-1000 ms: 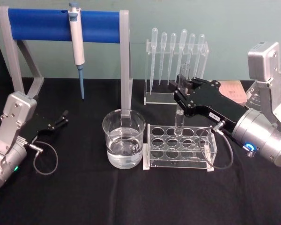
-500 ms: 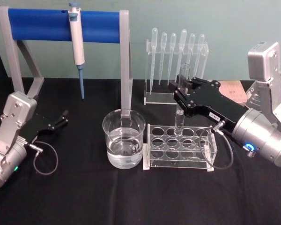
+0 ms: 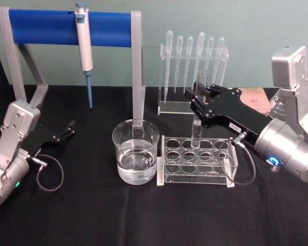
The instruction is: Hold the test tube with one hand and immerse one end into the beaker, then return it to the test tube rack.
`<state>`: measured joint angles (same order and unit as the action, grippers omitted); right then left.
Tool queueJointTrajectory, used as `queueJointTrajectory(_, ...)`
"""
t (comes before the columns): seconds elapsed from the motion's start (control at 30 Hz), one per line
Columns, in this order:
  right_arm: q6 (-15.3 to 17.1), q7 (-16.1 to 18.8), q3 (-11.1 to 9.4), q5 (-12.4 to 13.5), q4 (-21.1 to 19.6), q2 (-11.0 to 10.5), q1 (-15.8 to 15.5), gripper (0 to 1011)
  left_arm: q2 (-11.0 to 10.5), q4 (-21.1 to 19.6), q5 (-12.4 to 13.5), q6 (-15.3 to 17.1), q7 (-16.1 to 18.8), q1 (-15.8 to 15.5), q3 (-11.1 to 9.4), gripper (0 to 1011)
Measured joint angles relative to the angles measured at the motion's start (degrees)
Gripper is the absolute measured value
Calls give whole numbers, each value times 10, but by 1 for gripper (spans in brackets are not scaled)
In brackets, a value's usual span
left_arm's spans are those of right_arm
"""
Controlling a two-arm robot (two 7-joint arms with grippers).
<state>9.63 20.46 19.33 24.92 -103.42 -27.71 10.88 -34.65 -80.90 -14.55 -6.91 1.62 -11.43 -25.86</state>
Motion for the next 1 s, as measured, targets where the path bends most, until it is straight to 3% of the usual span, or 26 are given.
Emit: queueJointTrajectory(1.0, 1, 2, 3, 0, 0, 2, 6, 224, 0, 0, 0, 0, 0, 0, 0, 1000)
